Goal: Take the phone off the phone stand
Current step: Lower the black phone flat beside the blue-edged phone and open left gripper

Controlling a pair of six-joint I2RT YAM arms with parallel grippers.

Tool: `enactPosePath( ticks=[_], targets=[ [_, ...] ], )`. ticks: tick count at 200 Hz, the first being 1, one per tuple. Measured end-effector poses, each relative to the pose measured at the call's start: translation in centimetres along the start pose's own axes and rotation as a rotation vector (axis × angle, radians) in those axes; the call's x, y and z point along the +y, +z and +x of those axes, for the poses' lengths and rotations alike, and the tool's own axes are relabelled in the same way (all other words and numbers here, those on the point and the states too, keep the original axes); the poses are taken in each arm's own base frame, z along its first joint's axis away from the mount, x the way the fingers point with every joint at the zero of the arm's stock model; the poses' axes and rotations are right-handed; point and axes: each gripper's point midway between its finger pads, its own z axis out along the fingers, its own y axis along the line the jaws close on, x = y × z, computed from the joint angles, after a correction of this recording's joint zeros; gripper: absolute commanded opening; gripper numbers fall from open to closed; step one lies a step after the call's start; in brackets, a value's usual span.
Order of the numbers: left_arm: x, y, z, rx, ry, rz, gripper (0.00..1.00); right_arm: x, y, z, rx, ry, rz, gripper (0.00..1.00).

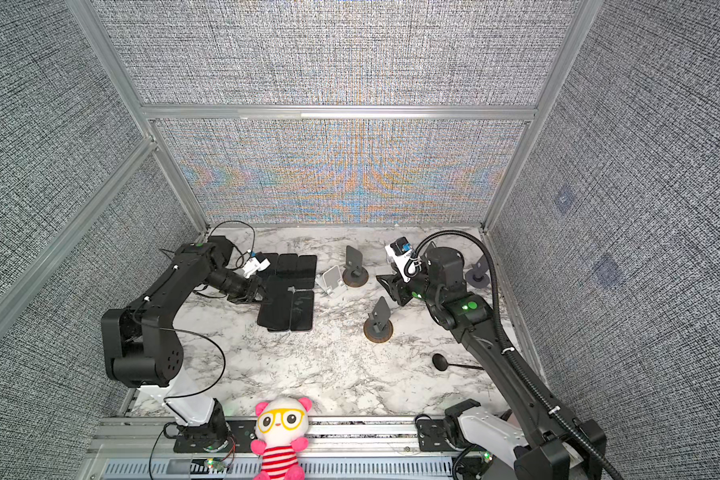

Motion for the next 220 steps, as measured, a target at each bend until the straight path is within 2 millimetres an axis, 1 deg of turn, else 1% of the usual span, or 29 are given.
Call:
enactPosePath(
  ticks=[7, 17, 37, 56, 90, 125, 165, 186, 220],
  targets=[
    [1.1, -0.2, 0.0, -0.007, -0.023, -0.027, 0.00, -0.1, -0.1, 0.0, -0.004, -0.002, 0.010, 0.51],
    [2.1, -0.5, 0.1, -0.016, -0.052, -0.052, 0.00, -0.1, -0.3, 0.3, -0.005, -0.003, 0.016, 0.50],
    [3.5, -1.1, 0.1, -0.026, -0.082, -0.091, 0.00, -0.3, -0.5, 1.2, 0.013, 0.002, 0.036, 0.51],
    [4.7, -1.2, 0.3, -0.018, -0.111, -0.113, 0.00, -0.3, -1.0, 1.0, 0.003, -0.002, 0.045, 0.50],
    [6.2, -0.7, 0.8, 0.016, -0.146, -0.119, 0.00, -0.5, -1.3, 1.2, 0.006, -0.002, 0.068, 0.51],
    [7.5, 0.7, 0.8, 0.054, -0.171, -0.107, 0.00, -0.6, -1.6, 1.0, -0.001, -0.005, 0.078, 0.51],
    [8.8, 1.4, -0.5, 0.061, -0.176, -0.111, 0.00, -0.7, -2.1, 1.1, -0.002, -0.006, 0.094, 0.51],
    [9.6, 1.8, -1.2, 0.066, -0.179, -0.121, 0.00, -0.6, -2.4, 1.4, 0.007, -0.003, 0.097, 0.51],
    [10.4, 2.1, -1.3, 0.077, -0.200, -0.136, 0.00, -0.7, -2.6, 2.2, 0.029, 0.003, 0.113, 0.51]
  ],
)
